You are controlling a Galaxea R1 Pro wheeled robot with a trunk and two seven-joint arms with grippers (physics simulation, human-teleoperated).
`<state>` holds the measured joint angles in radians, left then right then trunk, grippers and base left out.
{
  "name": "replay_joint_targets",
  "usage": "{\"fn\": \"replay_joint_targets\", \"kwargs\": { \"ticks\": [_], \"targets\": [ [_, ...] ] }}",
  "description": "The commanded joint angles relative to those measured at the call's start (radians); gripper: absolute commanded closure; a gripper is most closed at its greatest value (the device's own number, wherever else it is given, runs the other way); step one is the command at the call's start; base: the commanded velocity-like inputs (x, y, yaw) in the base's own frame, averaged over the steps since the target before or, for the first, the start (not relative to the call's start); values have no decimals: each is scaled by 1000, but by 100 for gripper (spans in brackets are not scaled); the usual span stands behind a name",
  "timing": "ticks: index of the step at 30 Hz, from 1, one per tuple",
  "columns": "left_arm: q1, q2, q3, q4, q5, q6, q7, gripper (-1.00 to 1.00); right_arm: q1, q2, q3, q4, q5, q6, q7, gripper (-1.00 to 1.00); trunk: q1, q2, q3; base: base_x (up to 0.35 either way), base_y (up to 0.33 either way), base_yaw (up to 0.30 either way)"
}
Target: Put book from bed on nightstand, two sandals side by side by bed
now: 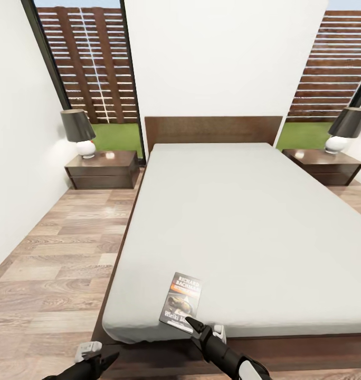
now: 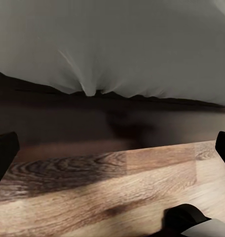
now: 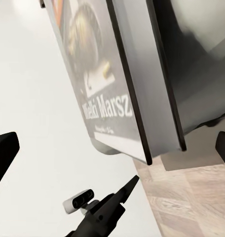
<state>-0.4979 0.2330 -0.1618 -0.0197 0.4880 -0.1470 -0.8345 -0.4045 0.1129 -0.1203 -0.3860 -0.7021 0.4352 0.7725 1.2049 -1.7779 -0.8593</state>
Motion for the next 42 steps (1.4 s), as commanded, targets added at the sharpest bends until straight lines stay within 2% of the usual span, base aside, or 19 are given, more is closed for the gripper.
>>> {"fn": "replay_joint_targets", "kwargs": {
  "ticks": [1,23,24,42],
  "targets": [
    [-1,0,-8,1,6,-6,-2,-100,0,1,-4,0,-5,8,1,-100,0,0,-1,7,14,0],
    [-1,-13,-8,1,6,-8,0,-100,0,1,-4,-4,-6,8,2,-100,0,0,-1,34,1,0],
    [-1,-13,-8,0,6,-8,0,-100,0,1,-4,-4,-6,8,2,100,0,0,-1,14,0,0],
    [-1,-14,-8,0,6,-7,0,-100,0,1,-7,-3,-7,8,2,100,0,0,-1,1,0,0]
  ]
}}
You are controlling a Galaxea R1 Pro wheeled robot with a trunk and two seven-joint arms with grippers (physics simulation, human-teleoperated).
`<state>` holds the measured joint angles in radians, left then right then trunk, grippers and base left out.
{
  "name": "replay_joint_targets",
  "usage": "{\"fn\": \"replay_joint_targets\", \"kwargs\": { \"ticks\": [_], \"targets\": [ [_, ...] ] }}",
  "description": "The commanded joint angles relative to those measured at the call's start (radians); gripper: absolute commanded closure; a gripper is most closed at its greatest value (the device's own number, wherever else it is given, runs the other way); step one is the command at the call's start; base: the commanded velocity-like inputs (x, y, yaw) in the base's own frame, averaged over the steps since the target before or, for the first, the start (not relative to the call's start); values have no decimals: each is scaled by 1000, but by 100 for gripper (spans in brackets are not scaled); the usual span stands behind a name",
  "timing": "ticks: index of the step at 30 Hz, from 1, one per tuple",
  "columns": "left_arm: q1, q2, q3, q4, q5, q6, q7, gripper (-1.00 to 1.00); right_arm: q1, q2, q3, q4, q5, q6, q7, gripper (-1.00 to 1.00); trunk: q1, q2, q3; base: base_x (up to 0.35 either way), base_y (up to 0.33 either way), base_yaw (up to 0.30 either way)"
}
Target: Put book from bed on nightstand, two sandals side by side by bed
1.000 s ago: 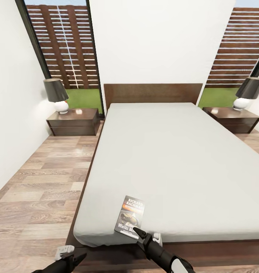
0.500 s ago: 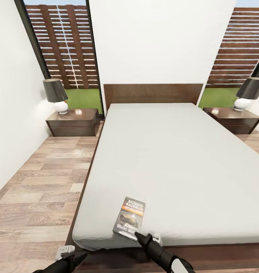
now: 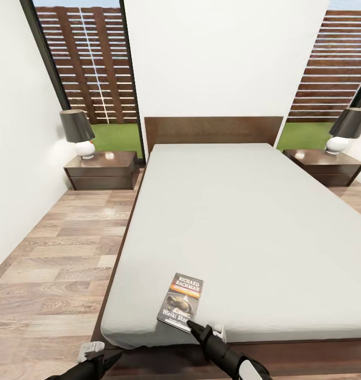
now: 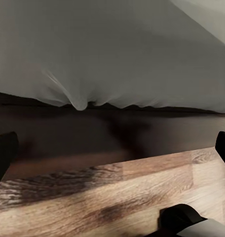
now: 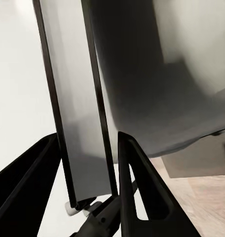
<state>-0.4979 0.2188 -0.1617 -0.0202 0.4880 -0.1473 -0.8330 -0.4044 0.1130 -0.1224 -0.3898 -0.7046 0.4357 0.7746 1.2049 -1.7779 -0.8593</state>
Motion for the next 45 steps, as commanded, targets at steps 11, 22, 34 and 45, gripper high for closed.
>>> {"fn": "replay_joint_targets", "kwargs": {
  "ticks": [11,22,34,45],
  "targets": [
    [-1,-1,-9,0,5,-6,-3,-100,0,1,-4,0,-4,9,1,100,-42,77,34,0,0,0],
    [-1,-4,-10,0,3,-6,-9,-100,1,-5,2,-11,4,17,63,100,-84,154,68,0,0,0],
    [-1,-8,-10,1,3,-6,-8,-100,2,-261,16,8,16,29,375,100,-130,238,106,0,0,0],
    [-1,-8,-10,1,3,-6,-11,-100,3,-349,17,26,179,19,493,100,-173,315,140,0,0,0]
  ]
}}
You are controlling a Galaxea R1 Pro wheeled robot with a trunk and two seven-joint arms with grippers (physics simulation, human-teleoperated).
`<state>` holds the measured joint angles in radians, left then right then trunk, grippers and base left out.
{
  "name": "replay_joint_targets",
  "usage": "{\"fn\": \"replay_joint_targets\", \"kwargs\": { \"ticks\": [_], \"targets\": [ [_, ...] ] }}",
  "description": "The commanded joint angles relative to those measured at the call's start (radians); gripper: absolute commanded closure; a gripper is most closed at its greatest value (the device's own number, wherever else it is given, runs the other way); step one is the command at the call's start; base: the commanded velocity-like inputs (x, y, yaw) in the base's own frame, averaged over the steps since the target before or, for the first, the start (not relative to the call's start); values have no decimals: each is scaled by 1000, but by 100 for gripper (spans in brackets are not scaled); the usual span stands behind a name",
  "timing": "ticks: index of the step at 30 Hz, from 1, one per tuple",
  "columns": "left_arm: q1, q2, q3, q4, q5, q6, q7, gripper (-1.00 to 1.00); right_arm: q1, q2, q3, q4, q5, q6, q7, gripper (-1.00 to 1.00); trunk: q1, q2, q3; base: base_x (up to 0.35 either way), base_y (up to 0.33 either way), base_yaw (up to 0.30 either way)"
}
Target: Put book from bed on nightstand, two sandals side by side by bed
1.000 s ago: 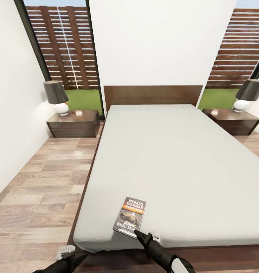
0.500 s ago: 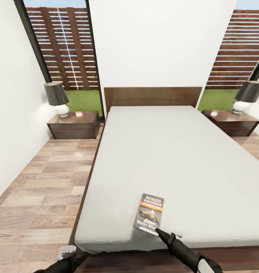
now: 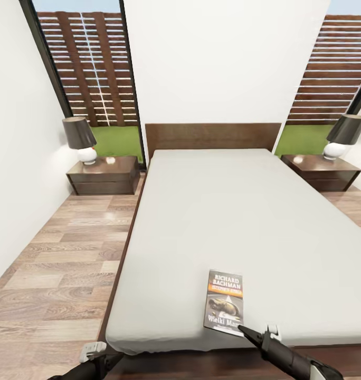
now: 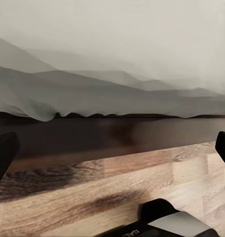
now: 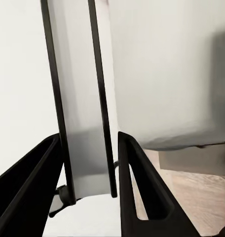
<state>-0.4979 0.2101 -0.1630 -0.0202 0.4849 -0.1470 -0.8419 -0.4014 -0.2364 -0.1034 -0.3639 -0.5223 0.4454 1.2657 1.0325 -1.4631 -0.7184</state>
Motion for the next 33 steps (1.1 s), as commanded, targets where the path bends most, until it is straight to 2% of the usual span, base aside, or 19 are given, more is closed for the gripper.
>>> {"fn": "replay_joint_targets", "kwargs": {
  "ticks": [1,6,16,33],
  "targets": [
    [-1,0,-9,1,6,-6,-2,-100,-1,0,-2,5,0,9,2,100,-4,7,2,0,0,0],
    [-1,-1,-10,2,5,-6,-2,-100,-1,-1,-2,65,13,4,2,100,-23,42,18,0,0,0],
    [-1,-21,-9,2,6,-6,3,-100,-1,-1,-2,122,14,4,3,100,-62,112,49,0,0,0],
    [-1,-21,-9,2,6,-6,3,-100,-1,-1,-2,132,16,-11,-1,100,-127,231,103,0,0,0]
  ]
}}
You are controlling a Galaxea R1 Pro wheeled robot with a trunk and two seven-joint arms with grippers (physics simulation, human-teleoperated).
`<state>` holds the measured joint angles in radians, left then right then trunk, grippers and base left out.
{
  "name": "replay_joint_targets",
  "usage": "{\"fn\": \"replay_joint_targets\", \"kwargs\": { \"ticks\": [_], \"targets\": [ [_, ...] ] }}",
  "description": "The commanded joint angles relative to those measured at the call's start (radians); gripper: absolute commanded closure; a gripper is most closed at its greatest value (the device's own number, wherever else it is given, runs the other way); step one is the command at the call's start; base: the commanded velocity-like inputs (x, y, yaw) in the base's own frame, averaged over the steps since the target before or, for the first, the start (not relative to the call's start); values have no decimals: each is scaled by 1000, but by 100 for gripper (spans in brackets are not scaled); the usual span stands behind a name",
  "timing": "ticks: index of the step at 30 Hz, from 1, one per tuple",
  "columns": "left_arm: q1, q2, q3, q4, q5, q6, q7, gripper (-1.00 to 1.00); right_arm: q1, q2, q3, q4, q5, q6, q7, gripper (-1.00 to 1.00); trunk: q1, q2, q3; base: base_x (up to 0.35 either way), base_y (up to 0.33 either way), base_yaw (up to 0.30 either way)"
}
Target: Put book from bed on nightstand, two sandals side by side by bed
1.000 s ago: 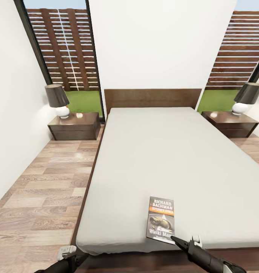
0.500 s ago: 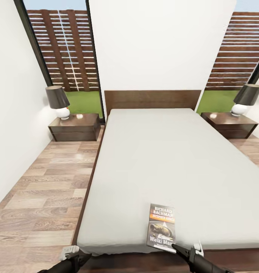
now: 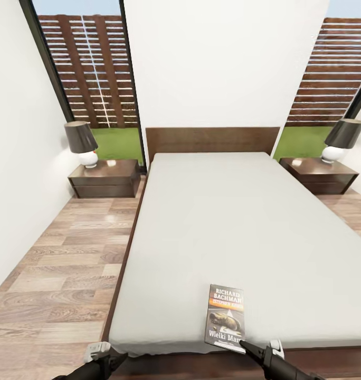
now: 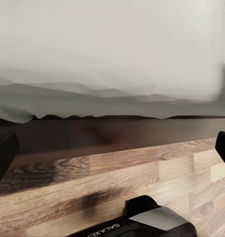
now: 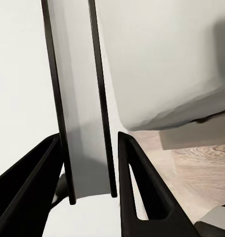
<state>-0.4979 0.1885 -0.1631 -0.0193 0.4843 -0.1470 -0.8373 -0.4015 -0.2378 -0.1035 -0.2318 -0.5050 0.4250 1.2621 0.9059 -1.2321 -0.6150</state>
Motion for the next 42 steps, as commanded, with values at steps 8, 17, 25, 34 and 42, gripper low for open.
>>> {"fn": "replay_joint_targets", "kwargs": {
  "ticks": [8,17,25,34,42],
  "targets": [
    [-1,0,-9,1,6,-6,-2,-100,0,0,-2,22,-1,-116,2,100,-31,56,24,0,0,0],
    [-1,0,-9,1,6,-6,-2,-100,0,1,-2,49,-1,-193,3,100,-65,119,60,0,0,-17],
    [-1,0,-9,1,6,-6,0,-100,0,2,-2,66,-1,-213,1,100,-96,175,97,0,0,-68],
    [-1,0,-10,1,7,-6,0,-100,0,2,-2,66,-1,-213,0,100,-130,238,140,0,0,-71],
    [-1,0,-9,1,7,-6,0,-100,0,2,-2,66,-1,-227,0,100,-146,266,165,0,0,-65]
  ]
}}
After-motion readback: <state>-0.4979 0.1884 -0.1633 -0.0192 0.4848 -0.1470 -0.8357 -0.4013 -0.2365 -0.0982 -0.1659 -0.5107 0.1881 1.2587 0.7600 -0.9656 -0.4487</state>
